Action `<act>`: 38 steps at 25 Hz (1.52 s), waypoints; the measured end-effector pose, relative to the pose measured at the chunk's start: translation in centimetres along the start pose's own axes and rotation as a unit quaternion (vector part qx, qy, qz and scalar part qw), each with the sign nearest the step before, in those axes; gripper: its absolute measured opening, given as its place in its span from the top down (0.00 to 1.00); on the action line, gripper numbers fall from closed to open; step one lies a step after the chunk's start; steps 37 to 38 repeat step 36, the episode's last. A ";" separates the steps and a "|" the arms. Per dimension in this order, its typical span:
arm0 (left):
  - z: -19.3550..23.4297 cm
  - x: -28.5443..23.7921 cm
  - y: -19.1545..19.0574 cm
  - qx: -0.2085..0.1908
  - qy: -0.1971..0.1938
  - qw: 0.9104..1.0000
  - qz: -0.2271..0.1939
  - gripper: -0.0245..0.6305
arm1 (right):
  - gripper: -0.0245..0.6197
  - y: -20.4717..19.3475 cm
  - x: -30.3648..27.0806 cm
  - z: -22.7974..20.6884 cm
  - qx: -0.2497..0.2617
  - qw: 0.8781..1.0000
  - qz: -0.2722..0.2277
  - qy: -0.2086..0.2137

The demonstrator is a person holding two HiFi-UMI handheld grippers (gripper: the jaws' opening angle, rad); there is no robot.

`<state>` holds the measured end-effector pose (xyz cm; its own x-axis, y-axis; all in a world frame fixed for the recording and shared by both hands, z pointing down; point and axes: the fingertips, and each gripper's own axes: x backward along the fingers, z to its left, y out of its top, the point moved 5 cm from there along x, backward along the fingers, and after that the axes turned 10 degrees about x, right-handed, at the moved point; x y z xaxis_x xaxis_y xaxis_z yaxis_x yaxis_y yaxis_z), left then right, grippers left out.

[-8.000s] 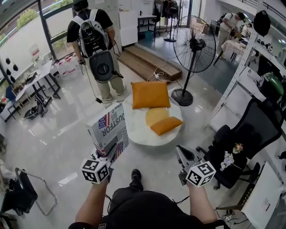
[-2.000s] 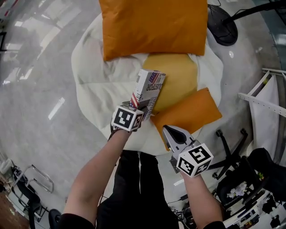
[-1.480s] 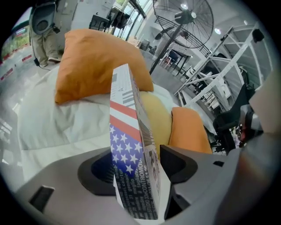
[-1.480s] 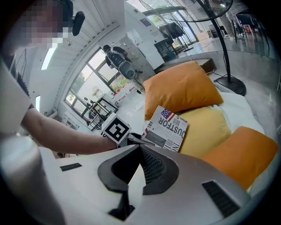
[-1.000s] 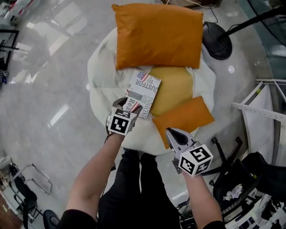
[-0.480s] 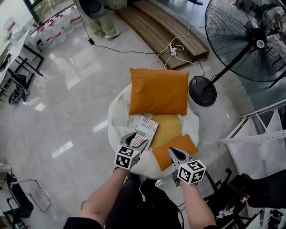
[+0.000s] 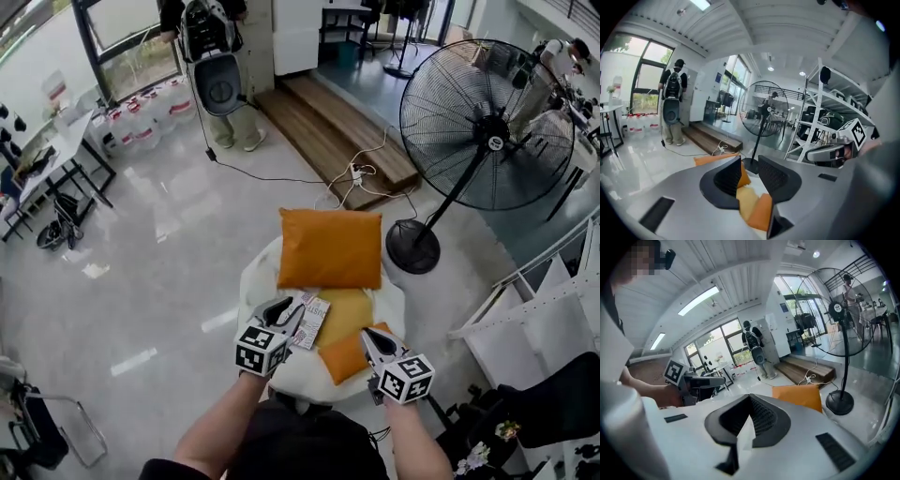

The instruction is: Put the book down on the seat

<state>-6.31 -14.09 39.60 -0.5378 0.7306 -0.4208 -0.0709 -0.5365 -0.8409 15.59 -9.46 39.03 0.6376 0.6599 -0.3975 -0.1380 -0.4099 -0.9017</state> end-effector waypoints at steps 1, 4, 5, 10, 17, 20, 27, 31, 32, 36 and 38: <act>-0.7 0.6 0.5 -0.007 -0.003 1.000 -0.002 0.81 | 0.94 0.7 0.9 0.3 0.008 1.000 -0.008 0.000; -2.5 2.0 1.4 -0.021 -0.006 1.000 -0.003 0.89 | 0.94 1.7 3.1 0.8 0.019 1.000 -0.021 -0.002; -3.0 2.5 1.7 -0.026 -0.005 1.000 -0.002 0.90 | 0.94 1.7 3.8 0.9 0.018 1.000 -0.025 -0.003; -5.0 4.7 2.6 -0.038 0.000 0.999 -0.009 0.95 | 0.94 2.4 6.8 0.9 0.017 0.999 -0.049 -0.001; -6.7 6.3 4.2 -0.024 -0.037 0.999 -0.018 0.96 | 0.94 5.0 9.3 0.4 0.042 0.995 -0.090 -0.027; -6.3 7.1 5.8 -0.032 -0.048 0.998 -0.030 0.96 | 0.94 5.6 10.0 0.3 0.035 0.993 -0.102 -0.045; -3.3 8.4 9.9 -0.056 -0.088 0.993 -0.058 0.96 | 0.94 7.8 8.6 0.5 0.019 0.990 -0.109 -0.084; -2.9 10.2 12.6 -0.091 -0.133 0.982 -0.099 0.96 | 0.94 10.5 6.6 2.6 0.045 0.990 -0.115 -0.071; -2.6 10.5 13.0 -0.096 -0.135 0.980 -0.107 0.96 | 0.94 11.0 6.1 3.0 0.050 0.990 -0.116 -0.068; -0.7 11.2 14.9 -0.095 -0.120 0.980 -0.128 0.96 | 0.94 13.0 3.9 4.4 0.063 0.989 -0.125 -0.052; -0.7 11.2 14.9 -0.095 -0.120 0.980 -0.128 0.96 | 0.94 13.0 3.9 4.4 0.063 0.989 -0.125 -0.052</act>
